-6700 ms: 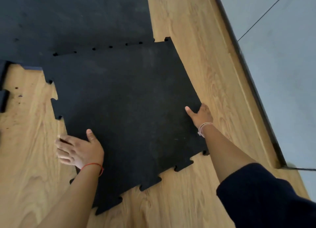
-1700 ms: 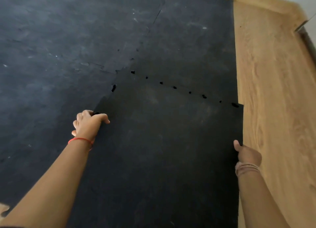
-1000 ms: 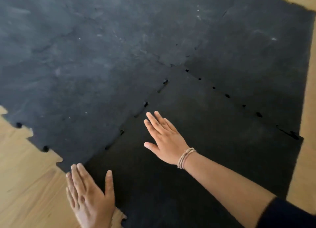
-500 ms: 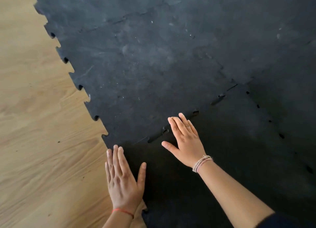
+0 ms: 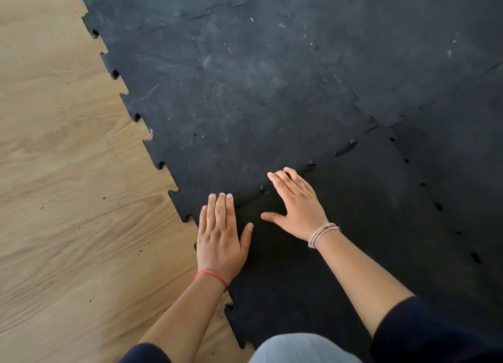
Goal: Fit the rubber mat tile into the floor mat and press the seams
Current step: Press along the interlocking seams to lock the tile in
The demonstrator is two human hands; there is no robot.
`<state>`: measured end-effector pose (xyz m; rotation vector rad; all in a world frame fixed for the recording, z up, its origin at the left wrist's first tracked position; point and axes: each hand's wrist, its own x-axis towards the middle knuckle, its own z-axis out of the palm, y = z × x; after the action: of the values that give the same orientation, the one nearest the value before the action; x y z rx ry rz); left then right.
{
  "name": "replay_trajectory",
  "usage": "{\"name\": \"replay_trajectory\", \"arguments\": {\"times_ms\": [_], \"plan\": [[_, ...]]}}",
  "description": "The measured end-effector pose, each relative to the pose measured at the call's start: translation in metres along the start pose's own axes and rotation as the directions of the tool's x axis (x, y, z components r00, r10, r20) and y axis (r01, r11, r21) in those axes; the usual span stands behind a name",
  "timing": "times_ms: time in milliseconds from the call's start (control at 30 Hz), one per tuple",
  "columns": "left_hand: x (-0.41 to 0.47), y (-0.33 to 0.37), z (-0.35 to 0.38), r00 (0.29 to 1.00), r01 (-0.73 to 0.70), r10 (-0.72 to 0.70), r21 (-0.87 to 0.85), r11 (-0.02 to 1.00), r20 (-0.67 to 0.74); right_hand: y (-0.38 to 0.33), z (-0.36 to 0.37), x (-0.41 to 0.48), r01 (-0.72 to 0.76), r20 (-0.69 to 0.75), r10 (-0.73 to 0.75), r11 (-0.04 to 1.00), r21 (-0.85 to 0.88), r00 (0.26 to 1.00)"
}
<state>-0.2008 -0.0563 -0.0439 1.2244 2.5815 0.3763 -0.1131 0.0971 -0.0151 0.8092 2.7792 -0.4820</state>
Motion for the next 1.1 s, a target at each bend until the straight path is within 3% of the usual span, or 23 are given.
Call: {"name": "replay_trajectory", "arguments": {"times_ms": [133, 467, 633, 833, 1100], "plan": [[-0.001, -0.002, 0.006, 0.997, -0.011, 0.012, 0.014, 1.0, -0.071, 0.002, 0.004, -0.001, 0.018, 0.03, -0.017, 0.999, -0.044, 0.999], [-0.017, -0.002, 0.007, 1.0, -0.008, 0.007, 0.051, 0.999, 0.012, -0.008, -0.013, -0.003, 0.072, 0.225, -0.02, 0.972, -0.225, 0.974], [-0.014, -0.001, 0.006, 0.999, 0.005, -0.007, 0.044, 0.999, 0.032, -0.01, -0.02, 0.006, 0.085, 0.293, -0.015, 0.97, -0.229, 0.956], [-0.015, -0.004, 0.007, 1.0, -0.002, 0.002, 0.018, 1.0, 0.009, -0.009, -0.016, 0.004, 0.056, 0.239, -0.026, 0.991, -0.119, 0.971], [-0.022, -0.007, 0.007, 1.0, 0.001, -0.001, 0.007, 1.0, -0.009, -0.013, -0.009, -0.009, 0.036, 0.223, -0.01, 0.993, -0.11, 0.975]]}}
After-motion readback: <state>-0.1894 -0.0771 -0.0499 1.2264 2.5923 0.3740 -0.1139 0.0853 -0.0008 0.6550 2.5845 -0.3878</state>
